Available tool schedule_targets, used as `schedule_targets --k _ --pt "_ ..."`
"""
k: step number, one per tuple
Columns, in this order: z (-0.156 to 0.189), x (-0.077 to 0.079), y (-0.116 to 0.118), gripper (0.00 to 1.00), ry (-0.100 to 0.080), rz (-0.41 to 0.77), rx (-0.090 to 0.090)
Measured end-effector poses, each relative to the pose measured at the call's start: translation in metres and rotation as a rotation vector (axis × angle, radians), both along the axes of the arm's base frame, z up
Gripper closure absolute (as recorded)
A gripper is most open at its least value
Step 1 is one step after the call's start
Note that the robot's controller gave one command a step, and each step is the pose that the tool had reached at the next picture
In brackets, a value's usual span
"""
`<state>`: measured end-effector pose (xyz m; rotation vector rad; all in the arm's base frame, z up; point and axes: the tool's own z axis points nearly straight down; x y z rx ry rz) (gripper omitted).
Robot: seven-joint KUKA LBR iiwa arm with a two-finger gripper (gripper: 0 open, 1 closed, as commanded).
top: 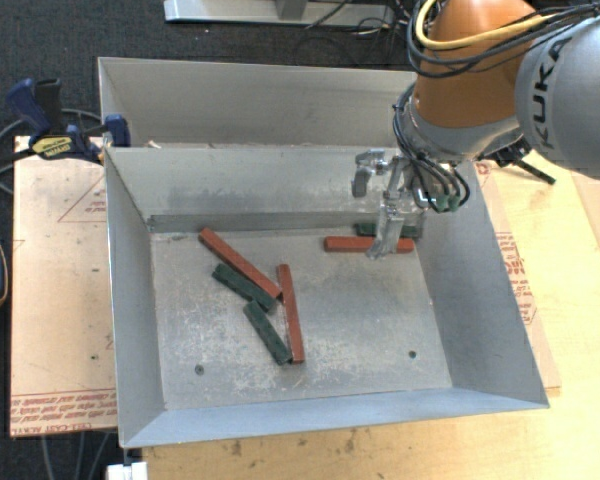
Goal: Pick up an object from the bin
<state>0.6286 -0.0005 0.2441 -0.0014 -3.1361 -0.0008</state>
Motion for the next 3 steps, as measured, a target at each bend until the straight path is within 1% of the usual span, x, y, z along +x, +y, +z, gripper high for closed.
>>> schedule_targets --k 1,2,3 --pt "-0.127 0.018 0.012 0.00 0.000 0.117 0.001" --pt "-0.138 0.016 -0.044 0.00 -0.006 0.166 -0.002" --pt "-0.175 0.025 -0.065 0.00 -0.008 0.189 0.001"
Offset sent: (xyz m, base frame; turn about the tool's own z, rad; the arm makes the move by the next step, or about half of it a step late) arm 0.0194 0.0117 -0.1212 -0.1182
